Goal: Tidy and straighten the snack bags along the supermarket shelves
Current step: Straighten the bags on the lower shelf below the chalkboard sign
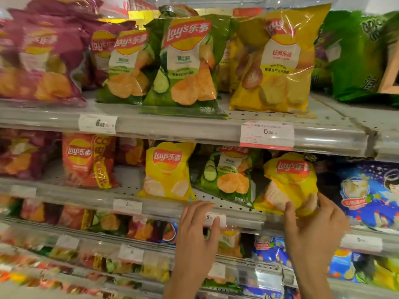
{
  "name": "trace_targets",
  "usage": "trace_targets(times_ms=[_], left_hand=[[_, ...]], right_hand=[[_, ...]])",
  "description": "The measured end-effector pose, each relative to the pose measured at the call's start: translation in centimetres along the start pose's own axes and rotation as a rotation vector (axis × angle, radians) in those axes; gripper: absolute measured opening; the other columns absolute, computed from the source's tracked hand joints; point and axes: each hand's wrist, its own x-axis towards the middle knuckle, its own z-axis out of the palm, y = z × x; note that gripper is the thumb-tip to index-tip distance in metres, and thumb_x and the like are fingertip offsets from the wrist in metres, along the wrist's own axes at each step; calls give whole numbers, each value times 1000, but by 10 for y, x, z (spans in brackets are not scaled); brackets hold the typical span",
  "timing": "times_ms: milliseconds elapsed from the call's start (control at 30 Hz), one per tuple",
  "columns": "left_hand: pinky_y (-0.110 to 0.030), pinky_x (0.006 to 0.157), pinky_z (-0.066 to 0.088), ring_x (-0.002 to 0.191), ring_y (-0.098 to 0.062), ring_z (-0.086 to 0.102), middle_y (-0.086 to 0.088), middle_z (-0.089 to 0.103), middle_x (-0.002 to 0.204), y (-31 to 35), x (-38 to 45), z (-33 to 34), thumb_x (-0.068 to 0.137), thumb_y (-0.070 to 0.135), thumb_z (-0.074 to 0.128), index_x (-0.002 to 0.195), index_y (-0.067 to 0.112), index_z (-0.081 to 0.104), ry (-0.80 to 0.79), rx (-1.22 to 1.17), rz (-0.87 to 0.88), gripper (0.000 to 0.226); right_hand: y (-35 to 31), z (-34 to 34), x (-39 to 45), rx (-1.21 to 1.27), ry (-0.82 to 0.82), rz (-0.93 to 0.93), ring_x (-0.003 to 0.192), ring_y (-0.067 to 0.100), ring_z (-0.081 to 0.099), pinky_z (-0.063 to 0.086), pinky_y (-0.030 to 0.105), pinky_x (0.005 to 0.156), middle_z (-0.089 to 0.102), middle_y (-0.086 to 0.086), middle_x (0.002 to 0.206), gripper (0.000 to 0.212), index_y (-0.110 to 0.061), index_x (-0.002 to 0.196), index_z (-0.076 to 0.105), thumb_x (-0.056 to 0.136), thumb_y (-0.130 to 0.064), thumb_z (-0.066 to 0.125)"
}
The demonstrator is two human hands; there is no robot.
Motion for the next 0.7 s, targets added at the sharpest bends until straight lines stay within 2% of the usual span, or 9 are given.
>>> trace_targets(times_ms=[133, 233, 367, 467, 600, 700], left_hand=[[-38, 92, 49, 110, -10, 54, 17, 56, 115, -32, 12, -48, 94, 27, 62, 115, 30, 63, 102, -35, -80, 21], [-31, 90, 43, 109, -14, 53, 9, 57, 112, -60, 26, -80, 92, 22, 63, 114, 24, 65, 157, -39, -101, 22], [-34, 89, 43, 106, -16, 55, 6, 60, 110, -88, 47, -110, 91, 17, 66, 112, 22, 65, 188, -59, -118, 21], [-36, 87, 45, 102, -16, 56, 6, 60, 107, -99, 60, -122, 93, 24, 64, 109, 30, 60, 174, -102, -103, 18], [-46, 88, 52, 104, -22, 59, 1, 59, 110, -112, 77, -128, 93, 26, 64, 119, 16, 62, 127, -70, -104, 28], [-49, 92, 51, 108, -24, 59, -3, 62, 117, -112, 93, -125, 92, 30, 66, 125, 14, 60, 98, -34, -135, 37]], right_hand=[[-38, 20, -32, 94, 11, 38, 117, 38, 51, 38, 43, 97, 60, 22, 124, 51, -1, 132, 56, 93, -33, 66], [-63, 40, -50, 157, -50, 98, 115, 35, 58, 43, 40, 94, 65, 15, 122, 44, -5, 129, 60, 91, -22, 73], [-87, 56, -64, 191, -101, 172, 118, 27, 59, 45, 37, 93, 65, 7, 128, 50, -10, 134, 58, 91, -29, 73], [-98, 60, -66, 190, -96, 178, 115, 21, 58, 43, 34, 90, 64, 3, 126, 48, -14, 135, 57, 92, -29, 72], [-106, 63, -61, 140, -106, 192, 119, 24, 59, 47, 39, 94, 65, 5, 130, 50, -13, 137, 57, 92, -31, 71], [-107, 65, -48, 121, -115, 192, 122, 26, 59, 49, 42, 97, 64, 6, 132, 52, -13, 137, 56, 92, -35, 71]])
